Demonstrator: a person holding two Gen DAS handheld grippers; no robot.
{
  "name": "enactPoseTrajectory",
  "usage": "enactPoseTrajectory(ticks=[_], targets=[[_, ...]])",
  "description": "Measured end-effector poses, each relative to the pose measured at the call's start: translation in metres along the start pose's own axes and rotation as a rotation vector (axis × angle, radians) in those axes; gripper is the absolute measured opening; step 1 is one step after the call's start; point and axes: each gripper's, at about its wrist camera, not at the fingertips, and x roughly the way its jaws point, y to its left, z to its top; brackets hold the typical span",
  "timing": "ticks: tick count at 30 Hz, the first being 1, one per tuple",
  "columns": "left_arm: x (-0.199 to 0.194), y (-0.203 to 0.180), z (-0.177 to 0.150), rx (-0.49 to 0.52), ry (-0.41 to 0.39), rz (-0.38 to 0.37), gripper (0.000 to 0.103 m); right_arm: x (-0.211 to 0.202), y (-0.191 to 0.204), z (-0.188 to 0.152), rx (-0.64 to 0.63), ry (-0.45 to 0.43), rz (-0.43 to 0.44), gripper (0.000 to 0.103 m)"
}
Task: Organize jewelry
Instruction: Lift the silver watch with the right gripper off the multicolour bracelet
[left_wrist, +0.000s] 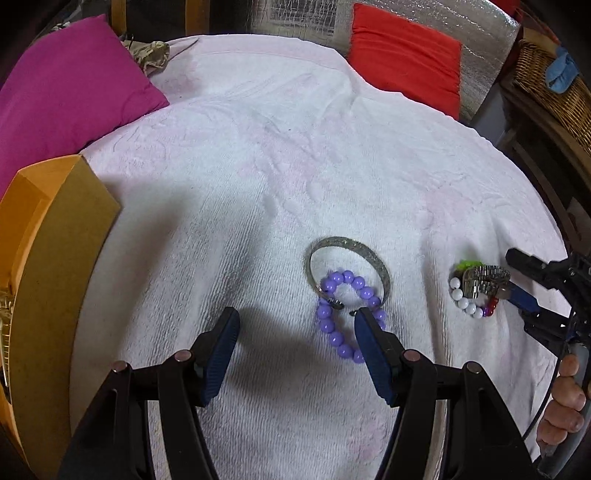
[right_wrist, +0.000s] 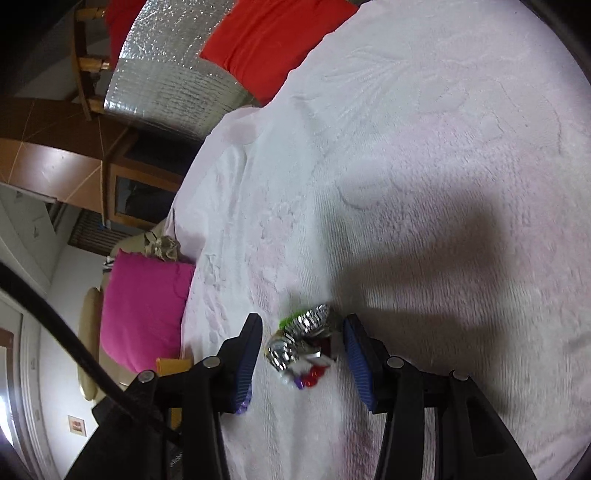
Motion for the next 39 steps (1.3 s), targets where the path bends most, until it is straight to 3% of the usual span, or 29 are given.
enactPoseTrajectory(ticks=[3,15,20,22,32,39], targets=[[0.002,-0.004,0.001,0.013,-0.009,-0.003,0.065,0.001,-0.001,0.001,0.010,0.011,-0.010,0.040],[0.009,-0.015,0.004,0.063,-0.033,-0.002,0.068,0.006,0.001,0.012,-0.025,-0.008,-0.028,0.038],[0.009,-0.012,0.005,0.060,-0.032,-0.003,0.068,0.007,0.007,0.013,-0.095,0.014,-0.108,0.017],[0.009,-0.011,0.006,0.058,-0.032,-0.005,0.068,0.005,0.003,0.014,-0.083,0.027,-0.089,0.014],[0.005,0.003,0.008,0.028,-0.037,-0.015,0.068,-0.032,0.021,0.004,-0.109,0.003,0.016,0.012],[0.007,0.004,0.011,0.042,-0.045,-0.035,0.068,-0.049,-0.006,0.012,0.003,-0.042,-0.013,0.012]])
